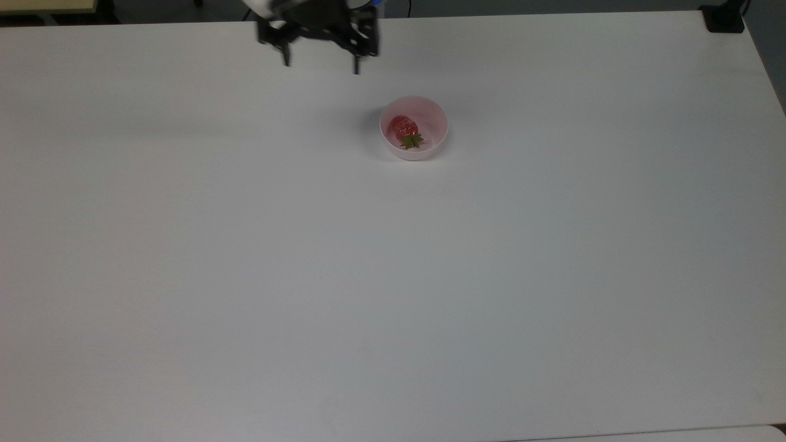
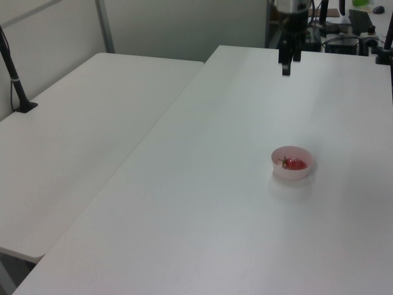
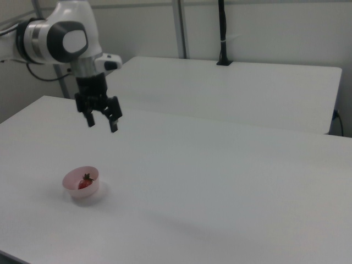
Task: Pick up strawberry from bowl
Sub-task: 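Move the open gripper over the pink bowl with the strawberry, then lower the gripper into the bowl and close it on the strawberry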
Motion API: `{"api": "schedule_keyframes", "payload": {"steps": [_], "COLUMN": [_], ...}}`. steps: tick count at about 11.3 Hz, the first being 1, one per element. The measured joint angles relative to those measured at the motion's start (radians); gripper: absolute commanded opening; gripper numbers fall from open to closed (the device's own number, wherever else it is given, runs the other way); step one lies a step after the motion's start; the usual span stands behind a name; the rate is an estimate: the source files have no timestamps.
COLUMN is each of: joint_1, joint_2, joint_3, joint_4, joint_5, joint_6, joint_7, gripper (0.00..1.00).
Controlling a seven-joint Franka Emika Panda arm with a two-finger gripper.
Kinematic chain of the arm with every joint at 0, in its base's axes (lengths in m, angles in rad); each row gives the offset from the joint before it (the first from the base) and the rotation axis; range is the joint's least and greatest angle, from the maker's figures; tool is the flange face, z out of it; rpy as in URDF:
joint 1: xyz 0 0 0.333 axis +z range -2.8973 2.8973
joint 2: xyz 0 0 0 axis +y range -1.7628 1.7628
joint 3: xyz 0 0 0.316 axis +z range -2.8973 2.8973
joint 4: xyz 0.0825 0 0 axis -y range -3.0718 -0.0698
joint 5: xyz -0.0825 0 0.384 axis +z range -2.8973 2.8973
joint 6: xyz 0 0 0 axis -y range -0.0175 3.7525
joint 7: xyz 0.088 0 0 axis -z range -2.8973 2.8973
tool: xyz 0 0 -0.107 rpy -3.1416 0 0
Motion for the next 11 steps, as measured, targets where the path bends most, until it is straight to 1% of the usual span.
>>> {"api": "schedule_keyframes", "payload": {"steps": [1, 2, 3, 5, 6, 8, 11], "joint_1": [0.055, 0.1, 0.141, 0.202, 0.223, 0.25, 0.257], "joint_2": [0.012, 0.022, 0.03, 0.063, 0.089, 0.14, 0.203], "joint_3": [-0.012, -0.019, -0.024, -0.025, -0.025, -0.025, -0.025], "joint_4": [-0.035, -0.074, -0.112, -0.165, -0.177, -0.2, -0.224], "joint_5": [0.0, 0.001, 0.001, 0.002, 0.002, 0.002, 0.002], "joint_6": [0.014, 0.051, 0.099, 0.191, 0.228, 0.282, 0.325], "joint_7": [0.002, 0.006, 0.019, 0.091, 0.125, 0.151, 0.155], "gripper": [0.96, 0.91, 0.88, 0.84, 0.82, 0.82, 0.82]}}
